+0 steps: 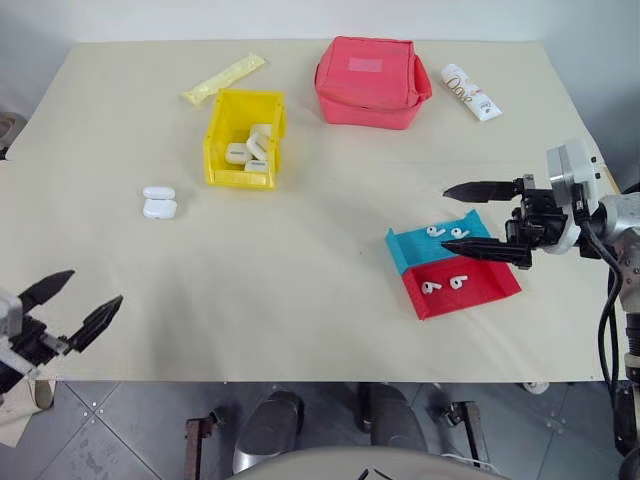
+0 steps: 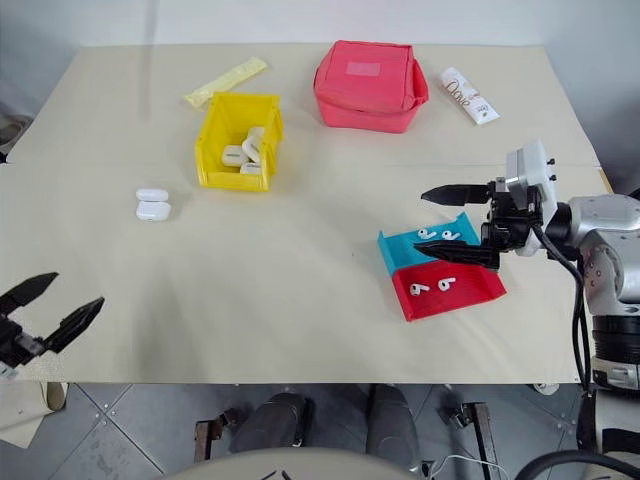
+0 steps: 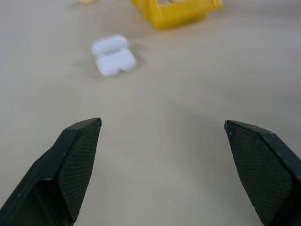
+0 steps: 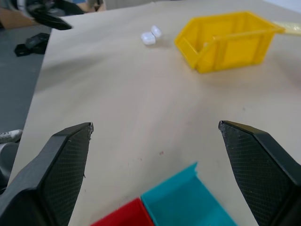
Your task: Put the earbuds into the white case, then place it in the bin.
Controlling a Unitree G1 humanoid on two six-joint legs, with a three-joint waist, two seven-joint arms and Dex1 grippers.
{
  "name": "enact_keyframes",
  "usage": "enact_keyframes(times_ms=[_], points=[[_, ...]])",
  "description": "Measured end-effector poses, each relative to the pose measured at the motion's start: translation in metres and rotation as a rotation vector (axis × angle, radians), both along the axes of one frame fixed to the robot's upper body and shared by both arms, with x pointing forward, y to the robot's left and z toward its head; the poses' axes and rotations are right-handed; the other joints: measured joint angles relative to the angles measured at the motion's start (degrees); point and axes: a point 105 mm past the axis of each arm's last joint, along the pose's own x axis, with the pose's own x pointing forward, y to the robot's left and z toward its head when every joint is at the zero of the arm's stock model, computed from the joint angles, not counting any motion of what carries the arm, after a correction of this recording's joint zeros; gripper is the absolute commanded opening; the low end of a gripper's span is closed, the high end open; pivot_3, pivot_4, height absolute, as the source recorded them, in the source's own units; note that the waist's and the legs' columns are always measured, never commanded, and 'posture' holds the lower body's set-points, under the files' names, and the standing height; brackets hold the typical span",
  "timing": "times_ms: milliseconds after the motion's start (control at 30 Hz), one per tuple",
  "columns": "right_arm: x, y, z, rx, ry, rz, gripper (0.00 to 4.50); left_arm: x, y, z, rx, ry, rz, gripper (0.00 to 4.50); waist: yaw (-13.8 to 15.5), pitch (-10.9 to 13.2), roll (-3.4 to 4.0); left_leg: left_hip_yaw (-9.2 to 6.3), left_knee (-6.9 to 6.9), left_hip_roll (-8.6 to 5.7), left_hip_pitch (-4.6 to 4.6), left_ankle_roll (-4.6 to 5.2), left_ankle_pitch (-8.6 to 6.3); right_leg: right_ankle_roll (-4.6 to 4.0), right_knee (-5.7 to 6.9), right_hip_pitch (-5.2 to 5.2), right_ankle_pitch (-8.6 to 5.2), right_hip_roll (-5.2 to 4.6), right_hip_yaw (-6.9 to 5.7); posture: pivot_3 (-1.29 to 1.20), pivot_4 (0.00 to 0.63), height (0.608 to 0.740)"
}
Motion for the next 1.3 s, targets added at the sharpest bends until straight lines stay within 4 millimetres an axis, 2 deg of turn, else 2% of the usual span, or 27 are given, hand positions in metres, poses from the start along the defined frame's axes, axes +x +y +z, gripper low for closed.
enact_keyframes(times_ms=[133, 200, 333, 567, 733, 1000, 1300], points=[[-0.001, 0.007, 0.001, -0.007, -0.018, 0.036, 4.5, 0.043, -0.007, 0.027, 0.058, 0.03, 0.071, 4.46, -0.1, 0.0, 0.0, -0.05, -0.05, 0.06, 0.0, -0.02, 0.15, -0.02, 0.23, -0.08, 0.04, 0.25, 0.18, 0.0, 0.15, 0.74], [-0.001, 0.008, 0.002, -0.009, -0.021, 0.041, 4.5, 0.063, -0.005, 0.032, 0.069, 0.111, 0.14, 4.46, -0.4, 0.0, 0.04, -0.02, -0.13, 0.1, 0.02, -0.03, 0.15, -0.01, 0.27, -0.14, 0.04, 0.36, 0.28, 0.0, 0.15, 0.74], [-0.002, 0.01, 0.003, -0.007, -0.031, 0.053, 4.5, 0.104, -0.008, 0.033, 0.07, 0.28, 0.253, 4.46, -0.7, 0.0, 0.0, 0.0, -0.19, 0.08, -0.06, -0.14, 0.2, -0.06, 0.32, -0.3, 0.08, 0.52, 0.3, 0.0, 0.15, 0.74], [-0.007, 0.007, -0.009, -0.007, -0.011, 0.046, 4.5, 0.147, -0.016, 0.026, 0.055, 0.524, 0.368, 4.46, -1.8, -0.1, -0.28, 0.14, -0.15, 0.03, -0.27, -0.24, 0.27, -0.08, 0.51, -0.62, 0.08, 0.51, 0.37, 0.0, 0.15, 0.74], [-0.01, 0.006, -0.009, -0.007, -0.018, 0.038, 4.5, 0.158, -0.018, 0.021, 0.065, 0.603, 0.393, 4.46, -2.1, -0.1, -0.3, 0.27, -0.16, 0.07, -0.25, -0.31, 0.3, -0.1, 0.61, -0.71, 0.07, 0.53, 0.43, 0.0, 0.15, 0.74], [-0.012, 0.005, -0.011, -0.012, -0.015, 0.031, 4.5, 0.166, -0.015, 0.008, 0.081, 0.719, 0.469, 4.46, -1.7, -0.1, -0.52, 0.26, -0.03, 0.03, -0.3, -0.26, 0.33, -0.1, 0.67, -0.7, 0.07, 0.5, 0.47, 0.0, 0.15, 0.74], [-0.013, 0.005, -0.012, -0.014, -0.014, 0.029, 4.5, 0.176, -0.015, 0.001, 0.051, 0.748, 0.48, 4.46, -1.5, -0.1, -0.51, 0.26, 0.03, 0.02, -0.25, -0.26, 0.42, -0.09, 0.81, -0.66, 0.08, 0.42, 0.47, 0.0, 0.15, 0.74]])
